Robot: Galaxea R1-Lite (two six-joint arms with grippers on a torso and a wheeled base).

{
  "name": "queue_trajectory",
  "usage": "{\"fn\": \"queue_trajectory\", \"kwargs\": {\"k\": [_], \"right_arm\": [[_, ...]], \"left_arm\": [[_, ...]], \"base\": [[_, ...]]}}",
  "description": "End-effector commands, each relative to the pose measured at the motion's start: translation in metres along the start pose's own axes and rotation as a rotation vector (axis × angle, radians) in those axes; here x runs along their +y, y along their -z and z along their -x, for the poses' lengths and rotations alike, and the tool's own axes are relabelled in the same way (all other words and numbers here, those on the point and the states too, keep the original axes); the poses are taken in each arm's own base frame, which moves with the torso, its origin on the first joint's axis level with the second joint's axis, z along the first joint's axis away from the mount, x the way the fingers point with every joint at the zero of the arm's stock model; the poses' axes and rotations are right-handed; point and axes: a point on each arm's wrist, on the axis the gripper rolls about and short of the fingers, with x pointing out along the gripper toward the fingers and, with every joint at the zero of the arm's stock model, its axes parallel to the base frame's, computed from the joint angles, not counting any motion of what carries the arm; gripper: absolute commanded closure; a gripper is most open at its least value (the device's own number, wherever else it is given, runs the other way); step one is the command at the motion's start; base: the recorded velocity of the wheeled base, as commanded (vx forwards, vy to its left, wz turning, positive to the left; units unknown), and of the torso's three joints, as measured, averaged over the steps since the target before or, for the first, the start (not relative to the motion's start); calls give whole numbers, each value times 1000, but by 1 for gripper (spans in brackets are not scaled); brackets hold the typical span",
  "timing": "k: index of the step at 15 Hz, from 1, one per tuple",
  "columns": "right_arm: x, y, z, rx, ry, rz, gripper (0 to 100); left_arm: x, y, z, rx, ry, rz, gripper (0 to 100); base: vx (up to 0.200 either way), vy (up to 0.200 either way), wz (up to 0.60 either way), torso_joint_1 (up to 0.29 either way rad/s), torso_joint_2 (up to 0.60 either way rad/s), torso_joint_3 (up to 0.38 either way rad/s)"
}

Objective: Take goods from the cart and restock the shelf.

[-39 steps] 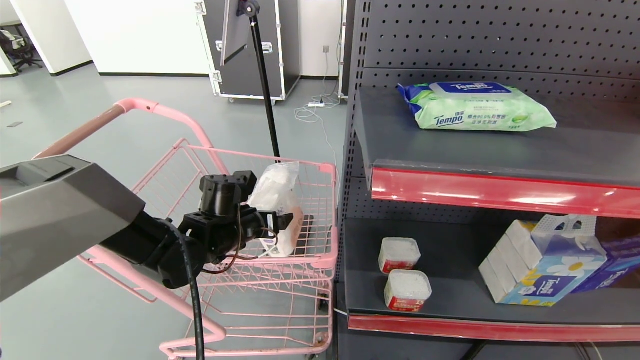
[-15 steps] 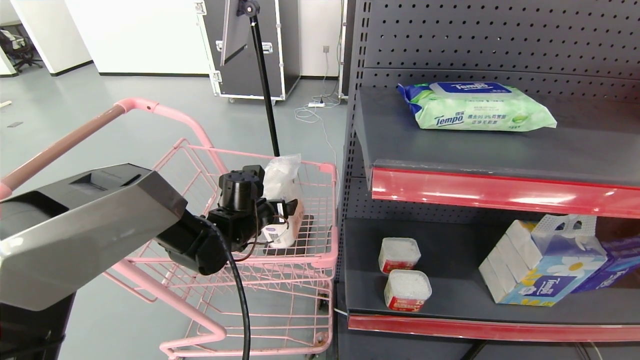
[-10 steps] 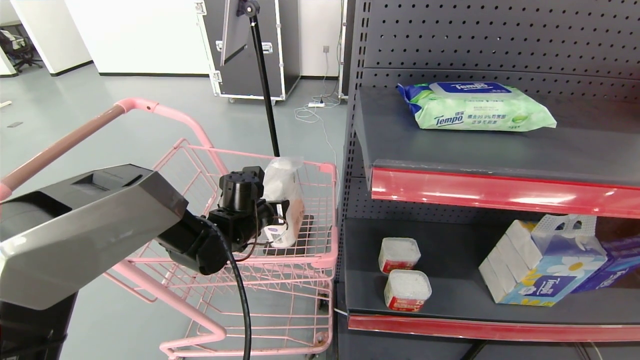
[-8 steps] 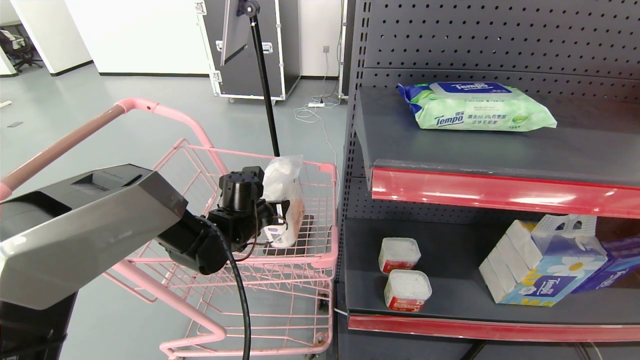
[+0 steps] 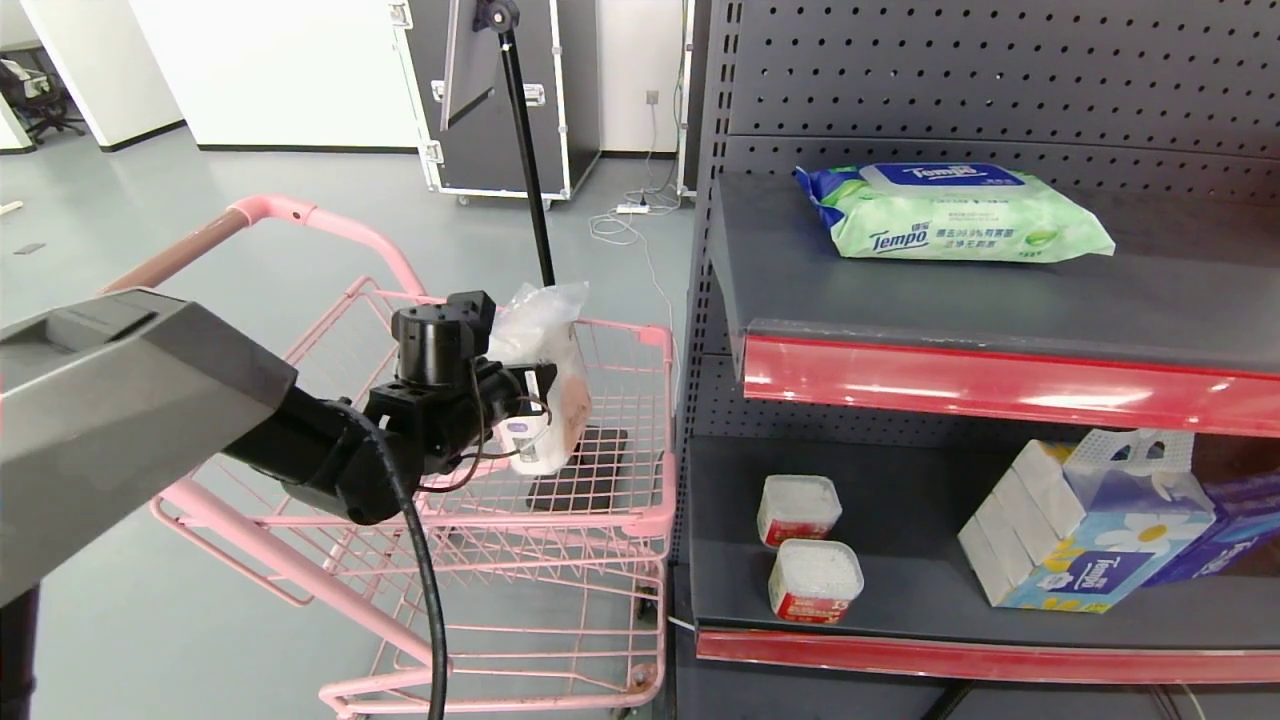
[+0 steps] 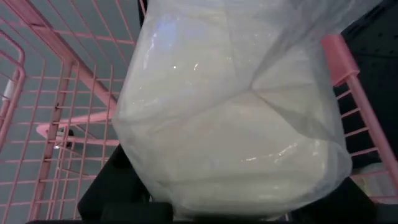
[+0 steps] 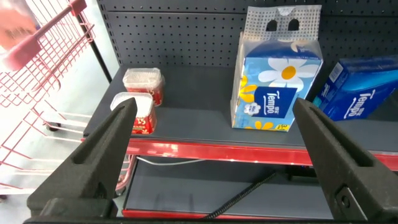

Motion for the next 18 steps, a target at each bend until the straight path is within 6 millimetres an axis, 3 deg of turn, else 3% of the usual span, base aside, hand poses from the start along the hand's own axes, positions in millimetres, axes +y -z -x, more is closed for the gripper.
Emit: {"fn": "queue_trajectory", "kwargs": {"k": [1,4,7,8,9,10,12,14,15,18], "right_arm": [[0,0,0,1,0,0,0],[0,0,0,1,-2,0,0],[0,0,0,1,-2,0,0],[0,0,0,1,-2,0,0],[0,0,0,1,-2,0,0],[0,0,0,1,-2,0,0],[0,0,0,1,-2,0,0],[0,0,0,1,0,0,0],[0,0,0,1,-2,0,0],[0,0,0,1,-2,0,0]], "left_arm": [[-2,-37,31,-87,15,15,100],[-4,-72,79,-155,30,25,100],[13,-99,164,-222,2,36,100],[14,-102,179,-230,1,37,100],[17,-109,224,-257,7,39,100],[19,-112,253,-263,8,40,100],[27,-104,314,-247,4,18,100],[33,-89,351,-229,1,-5,100],[40,-72,380,-229,7,-28,100],[47,-50,404,-260,11,-65,100]], "base": [[0,0,0,0,0,0],[0,0,0,0,0,0],[0,0,0,0,0,0],[0,0,0,0,0,0],[0,0,0,0,0,0],[0,0,0,0,0,0],[0,0,0,0,0,0],[0,0,0,0,0,0],[0,0,0,0,0,0],[0,0,0,0,0,0]]}}
